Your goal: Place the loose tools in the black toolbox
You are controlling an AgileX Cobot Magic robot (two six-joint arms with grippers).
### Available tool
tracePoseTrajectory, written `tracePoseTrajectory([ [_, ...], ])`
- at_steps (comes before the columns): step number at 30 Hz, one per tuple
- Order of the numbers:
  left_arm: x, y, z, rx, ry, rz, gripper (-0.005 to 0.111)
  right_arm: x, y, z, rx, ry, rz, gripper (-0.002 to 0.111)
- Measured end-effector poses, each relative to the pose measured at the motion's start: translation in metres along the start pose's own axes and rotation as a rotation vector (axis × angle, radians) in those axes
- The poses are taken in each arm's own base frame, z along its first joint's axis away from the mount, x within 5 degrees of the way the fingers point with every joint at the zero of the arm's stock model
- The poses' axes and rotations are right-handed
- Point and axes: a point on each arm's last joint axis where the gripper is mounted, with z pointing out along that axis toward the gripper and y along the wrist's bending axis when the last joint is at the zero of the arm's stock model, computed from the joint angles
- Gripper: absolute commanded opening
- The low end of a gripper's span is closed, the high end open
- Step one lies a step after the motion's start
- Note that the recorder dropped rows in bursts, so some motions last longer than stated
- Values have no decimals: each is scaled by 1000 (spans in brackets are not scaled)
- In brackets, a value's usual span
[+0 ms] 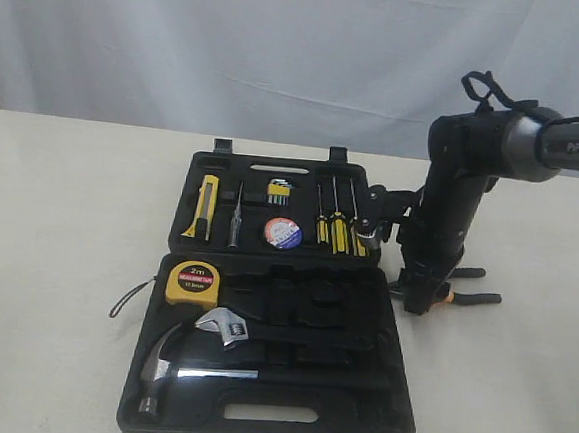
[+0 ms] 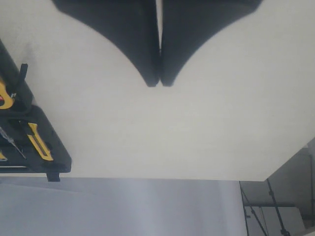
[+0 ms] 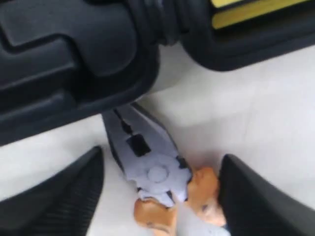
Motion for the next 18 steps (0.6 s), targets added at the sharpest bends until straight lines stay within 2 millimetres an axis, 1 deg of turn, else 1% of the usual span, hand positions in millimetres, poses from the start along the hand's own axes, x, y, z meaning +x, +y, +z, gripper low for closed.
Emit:
tracePoseTrajectory([
  [2, 0, 0, 0, 0, 0, 0, 0, 0, -1, 0, 11, 3, -6, 36],
  [6, 0, 0, 0, 0, 0, 0, 0, 2, -3, 0, 27, 28, -30, 8],
  [7, 0, 0, 0, 0, 0, 0, 0, 2, -3, 0, 31, 33, -37, 3],
  [8, 0, 0, 0, 0, 0, 0, 0, 2, -3, 0, 34, 34, -38, 0],
  [16, 0, 0, 0, 0, 0, 0, 0, 3, -4, -1, 49, 44, -23, 0],
  [17, 0, 0, 0, 0, 0, 0, 0, 4, -4, -3, 49, 45, -20, 0],
  [18, 0, 0, 0, 0, 0, 0, 0, 4, -6, -11, 57, 41, -10, 0],
])
